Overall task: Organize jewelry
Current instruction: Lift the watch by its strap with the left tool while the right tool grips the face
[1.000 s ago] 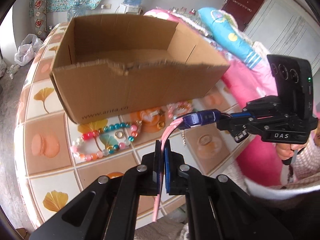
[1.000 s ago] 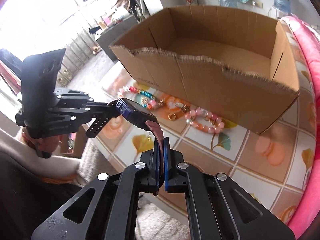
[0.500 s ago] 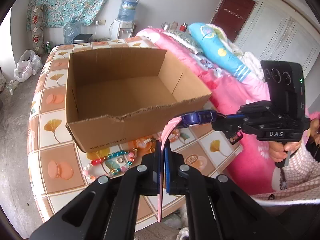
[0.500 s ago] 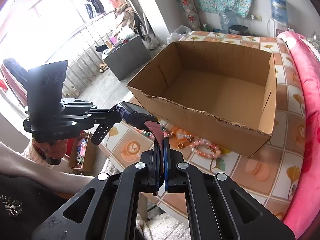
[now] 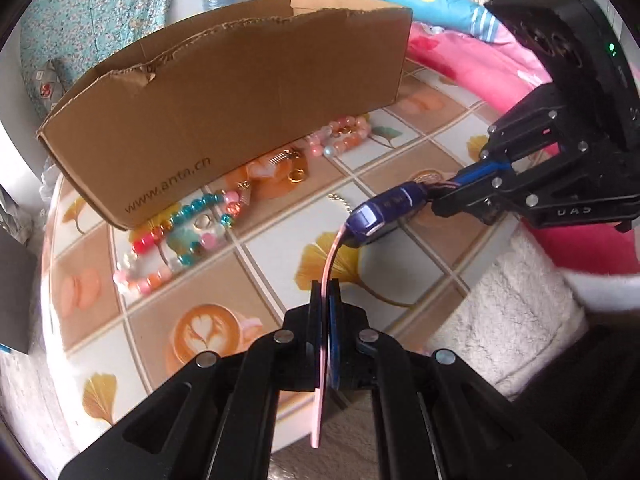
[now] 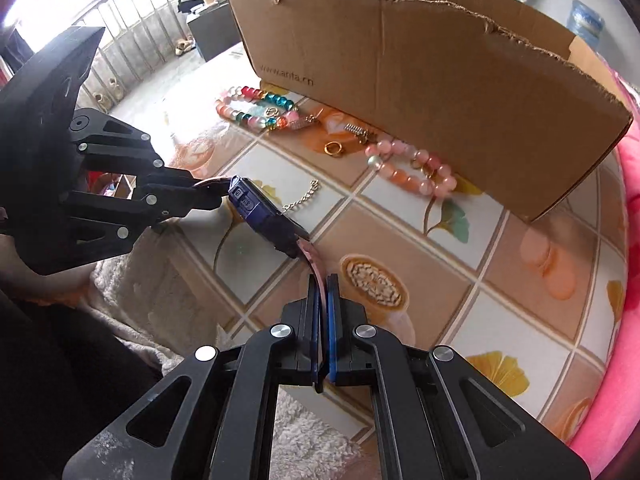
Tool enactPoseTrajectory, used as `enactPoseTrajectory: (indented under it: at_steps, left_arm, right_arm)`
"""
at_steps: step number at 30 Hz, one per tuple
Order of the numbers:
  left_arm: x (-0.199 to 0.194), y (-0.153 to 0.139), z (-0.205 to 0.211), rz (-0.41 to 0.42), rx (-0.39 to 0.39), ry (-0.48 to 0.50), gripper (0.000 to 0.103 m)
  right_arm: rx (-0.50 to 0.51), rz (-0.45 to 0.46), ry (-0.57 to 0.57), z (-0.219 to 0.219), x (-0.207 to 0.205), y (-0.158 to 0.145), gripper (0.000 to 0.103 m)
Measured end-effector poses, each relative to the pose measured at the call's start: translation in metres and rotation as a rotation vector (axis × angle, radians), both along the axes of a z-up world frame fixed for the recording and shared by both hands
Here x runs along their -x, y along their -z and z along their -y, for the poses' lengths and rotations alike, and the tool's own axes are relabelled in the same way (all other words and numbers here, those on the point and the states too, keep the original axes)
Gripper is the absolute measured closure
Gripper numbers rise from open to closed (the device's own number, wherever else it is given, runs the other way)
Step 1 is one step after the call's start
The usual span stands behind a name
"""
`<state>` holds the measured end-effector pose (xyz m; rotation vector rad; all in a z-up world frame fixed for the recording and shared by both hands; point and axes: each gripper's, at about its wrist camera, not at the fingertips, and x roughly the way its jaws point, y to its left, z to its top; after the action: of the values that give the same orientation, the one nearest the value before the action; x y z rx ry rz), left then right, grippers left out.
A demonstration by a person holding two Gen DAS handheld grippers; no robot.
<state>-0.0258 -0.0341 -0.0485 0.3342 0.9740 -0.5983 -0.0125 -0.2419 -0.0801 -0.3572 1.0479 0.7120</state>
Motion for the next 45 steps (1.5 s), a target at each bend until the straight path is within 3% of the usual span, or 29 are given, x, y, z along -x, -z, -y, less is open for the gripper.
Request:
enactPoseTrajectory:
  at_steps: [4,8,11,13,15,18,24,35,45]
  left_arm:
    - [0.006,0.003,0.001,0.027,-0.022,0.011,0.100]
    - [0.016,0.003,0.010,0.087,-0.076,0.052,0.100]
    - [0.017,0.004,0.012,0.120,-0.108,0.077,0.100]
    - [0.020,0.004,0.013,0.137,-0.120,0.086,0.100]
    - [0.022,0.005,0.014,0.156,-0.130,0.092,0.100]
    - [0.027,0.006,0.015,0.173,-0.140,0.105,0.100]
    - [0.036,0.008,0.015,0.208,-0.158,0.134,0.100]
    - [0.038,0.009,0.014,0.223,-0.153,0.148,0.100]
    - [0.039,0.010,0.010,0.222,-0.139,0.160,0.100]
  right_arm:
    - [-0.004,-0.018,0.000,0.004,0.000,-0.002,0.093]
    - [-0.097,-0.086,-0.022,0.017,-0.005,-0.023,0.058]
    - [-0.214,-0.101,-0.007,0.027,-0.012,-0.048,0.056]
    - [-0.241,-0.107,0.034,0.025,-0.021,-0.055,0.060]
    - [-0.210,-0.114,0.051,0.010,-0.031,-0.048,0.083]
    - [-0.145,-0.134,0.057,-0.016,-0.045,-0.031,0.095]
    - [-0.050,-0.153,-0.001,-0.042,-0.056,-0.012,0.097]
    - [0.081,-0.083,-0.058,-0.065,-0.049,-0.007,0.103]
    - [0.105,-0.035,-0.019,-0.066,-0.053,-0.005,0.103]
